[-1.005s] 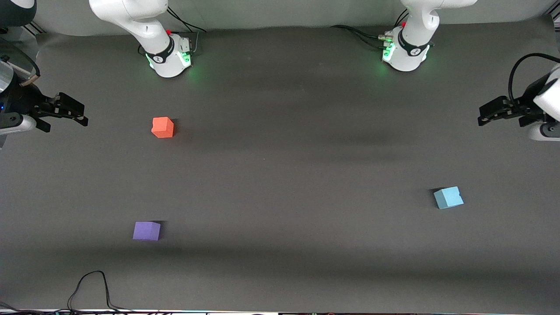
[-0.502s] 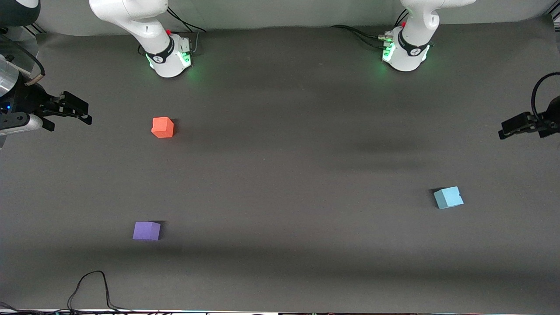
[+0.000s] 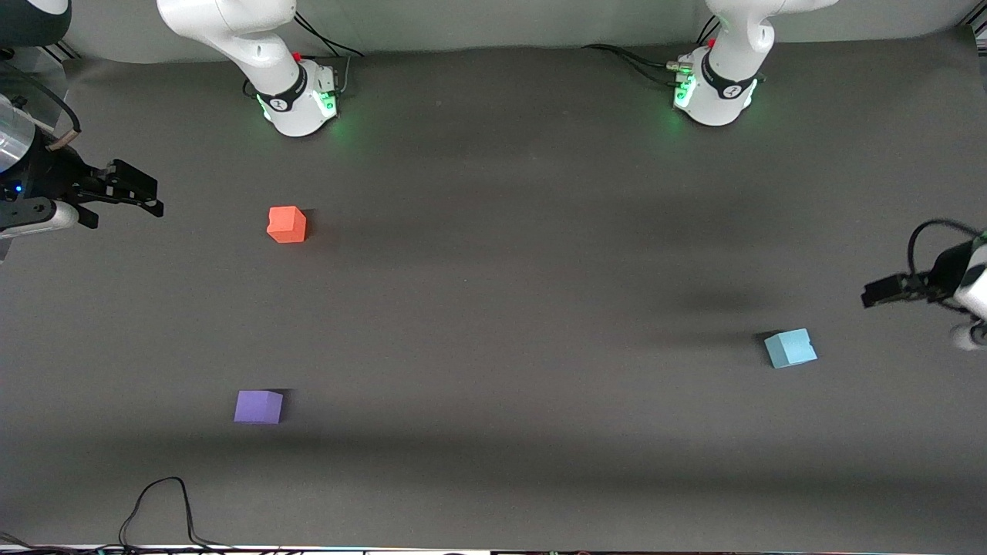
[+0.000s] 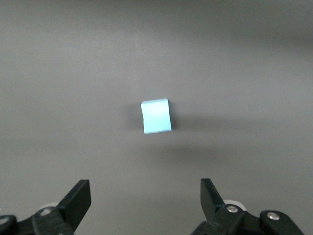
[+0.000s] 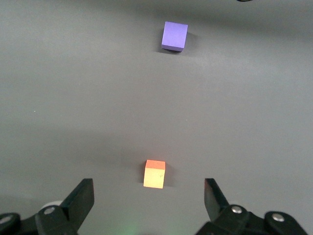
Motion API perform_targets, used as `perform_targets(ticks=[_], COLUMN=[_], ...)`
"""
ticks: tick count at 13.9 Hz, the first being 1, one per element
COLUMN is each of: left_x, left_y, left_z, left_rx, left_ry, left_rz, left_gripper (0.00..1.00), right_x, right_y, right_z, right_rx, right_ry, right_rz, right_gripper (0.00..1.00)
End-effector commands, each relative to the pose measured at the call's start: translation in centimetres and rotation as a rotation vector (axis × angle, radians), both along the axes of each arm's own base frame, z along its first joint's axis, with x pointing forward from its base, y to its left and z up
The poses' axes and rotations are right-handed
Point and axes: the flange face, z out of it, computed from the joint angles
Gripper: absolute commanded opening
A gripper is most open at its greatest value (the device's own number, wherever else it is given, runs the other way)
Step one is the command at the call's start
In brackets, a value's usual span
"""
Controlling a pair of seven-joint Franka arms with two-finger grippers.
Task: Place blue block between orange and purple blocks
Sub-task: 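Lower the left gripper onto the light-blue block and close it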
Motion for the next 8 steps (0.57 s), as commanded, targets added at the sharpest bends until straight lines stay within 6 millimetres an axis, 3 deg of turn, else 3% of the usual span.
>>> perform_targets(ticks=[1,5,8], left_x=[2.3,4.2,3.2], left_y=[0.0,-0.1,-0.1], left_z=[-6.1,-14.7,-20.3], left_rx=[0.002,0.009,0.014], left_ry=[0.007,-0.008,-0.030], left_rz=[-0.013,-0.006,0.003], left_gripper=[1.00,1.00,1.00], right_x=[0.1,0.0,-0.1], right_y=[0.3,0.2,0.3], right_z=[0.3,0.3,0.2], right_rx=[0.018,0.019,0.019], right_ry=[0.005,0.006,0.013], right_rz=[-0.003,-0.006,-0.006], right_gripper=[1.00,1.00,1.00])
